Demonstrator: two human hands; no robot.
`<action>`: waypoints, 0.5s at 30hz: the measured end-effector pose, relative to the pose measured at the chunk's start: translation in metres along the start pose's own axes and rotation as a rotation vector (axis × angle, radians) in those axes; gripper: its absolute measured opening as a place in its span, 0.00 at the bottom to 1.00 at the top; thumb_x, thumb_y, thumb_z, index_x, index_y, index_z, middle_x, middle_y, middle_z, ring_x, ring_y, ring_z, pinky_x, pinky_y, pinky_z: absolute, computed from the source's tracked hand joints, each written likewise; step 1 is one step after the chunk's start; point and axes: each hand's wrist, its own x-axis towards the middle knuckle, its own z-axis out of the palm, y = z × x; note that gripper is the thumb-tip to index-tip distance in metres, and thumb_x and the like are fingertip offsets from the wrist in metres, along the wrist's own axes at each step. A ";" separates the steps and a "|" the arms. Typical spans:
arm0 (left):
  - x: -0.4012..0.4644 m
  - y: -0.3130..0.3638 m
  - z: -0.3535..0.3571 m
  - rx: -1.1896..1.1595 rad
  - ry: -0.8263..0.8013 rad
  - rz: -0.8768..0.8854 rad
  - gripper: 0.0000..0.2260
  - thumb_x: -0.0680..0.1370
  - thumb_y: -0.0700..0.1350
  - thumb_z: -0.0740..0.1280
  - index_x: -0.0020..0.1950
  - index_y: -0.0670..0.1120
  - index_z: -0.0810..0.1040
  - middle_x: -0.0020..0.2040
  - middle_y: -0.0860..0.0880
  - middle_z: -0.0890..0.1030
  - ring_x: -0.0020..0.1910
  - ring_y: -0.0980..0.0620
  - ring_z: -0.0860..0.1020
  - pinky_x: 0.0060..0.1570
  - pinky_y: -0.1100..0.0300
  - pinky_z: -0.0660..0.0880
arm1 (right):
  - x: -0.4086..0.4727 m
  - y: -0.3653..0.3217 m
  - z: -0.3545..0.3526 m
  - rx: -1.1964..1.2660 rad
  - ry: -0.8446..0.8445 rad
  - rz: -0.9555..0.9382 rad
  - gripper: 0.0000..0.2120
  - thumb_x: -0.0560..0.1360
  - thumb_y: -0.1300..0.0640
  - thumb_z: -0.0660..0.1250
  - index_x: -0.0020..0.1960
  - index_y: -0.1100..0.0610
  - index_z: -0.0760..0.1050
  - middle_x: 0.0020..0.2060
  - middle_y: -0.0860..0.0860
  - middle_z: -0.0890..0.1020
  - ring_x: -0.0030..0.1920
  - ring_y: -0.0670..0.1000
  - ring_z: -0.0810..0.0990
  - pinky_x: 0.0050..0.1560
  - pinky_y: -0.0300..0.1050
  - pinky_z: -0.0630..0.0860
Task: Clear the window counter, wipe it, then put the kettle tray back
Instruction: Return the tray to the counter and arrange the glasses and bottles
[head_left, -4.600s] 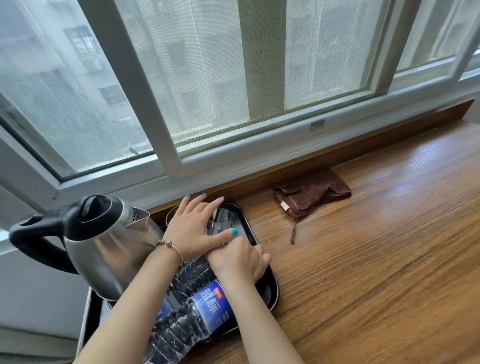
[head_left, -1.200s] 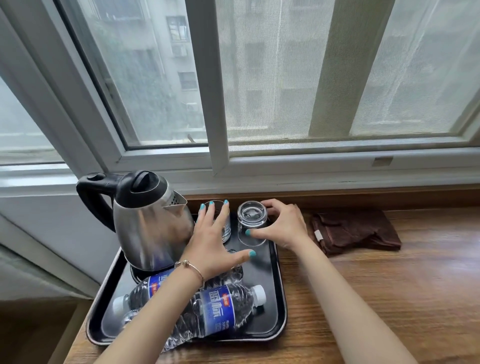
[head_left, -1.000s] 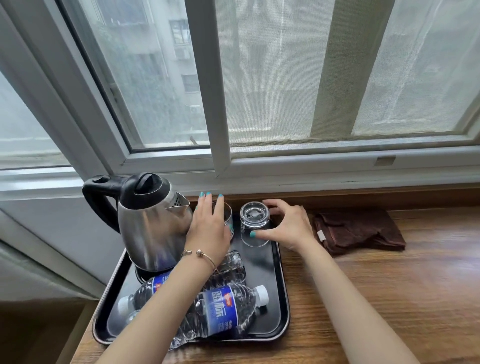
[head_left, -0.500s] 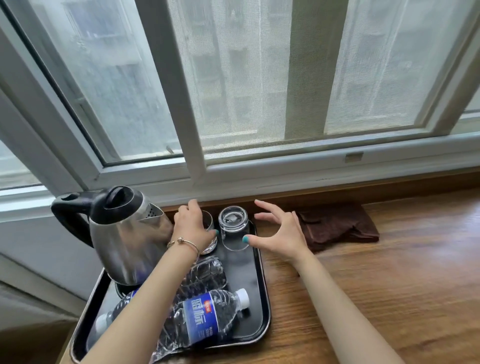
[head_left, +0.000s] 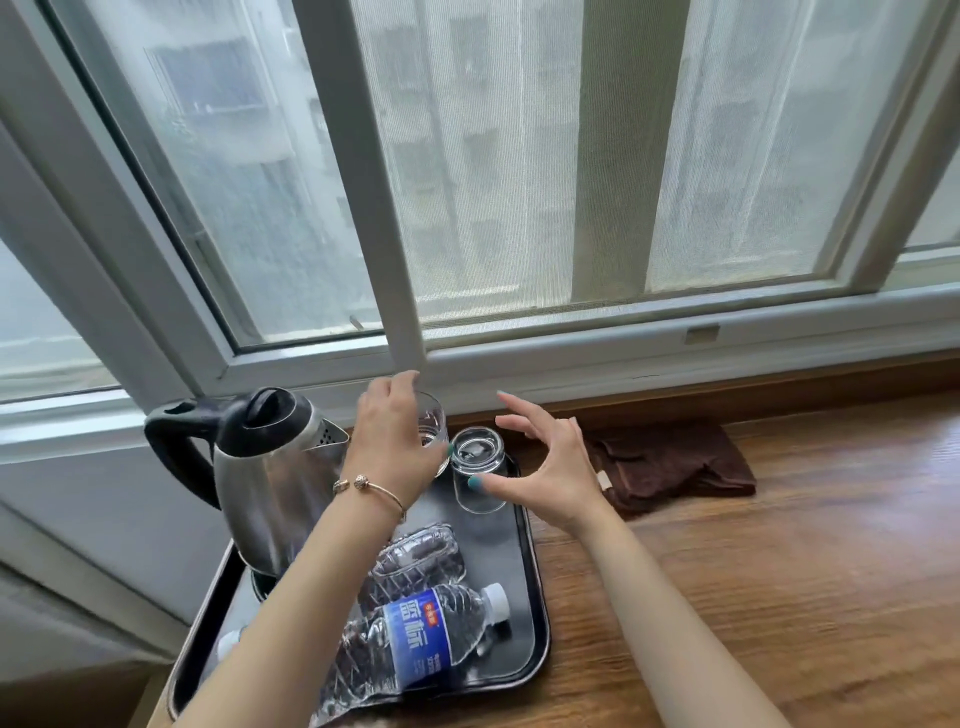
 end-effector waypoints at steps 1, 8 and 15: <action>0.000 0.002 -0.009 -0.047 0.013 0.016 0.33 0.67 0.42 0.76 0.70 0.45 0.68 0.62 0.44 0.71 0.64 0.45 0.69 0.62 0.60 0.64 | -0.001 -0.008 0.000 0.014 -0.012 -0.001 0.45 0.54 0.33 0.75 0.69 0.27 0.61 0.57 0.33 0.78 0.59 0.42 0.68 0.62 0.34 0.58; -0.007 0.011 -0.058 -0.529 0.030 -0.007 0.32 0.58 0.49 0.83 0.58 0.57 0.75 0.50 0.53 0.79 0.55 0.57 0.76 0.55 0.55 0.75 | -0.007 -0.047 0.015 0.138 -0.106 -0.056 0.52 0.58 0.41 0.81 0.72 0.28 0.55 0.67 0.41 0.73 0.66 0.26 0.55 0.77 0.57 0.46; -0.021 0.007 -0.074 -0.818 -0.016 -0.095 0.35 0.53 0.53 0.83 0.58 0.61 0.76 0.55 0.48 0.79 0.57 0.55 0.78 0.57 0.56 0.76 | -0.015 -0.064 0.030 0.290 0.011 -0.046 0.40 0.57 0.42 0.82 0.64 0.32 0.67 0.59 0.31 0.75 0.68 0.54 0.70 0.71 0.65 0.62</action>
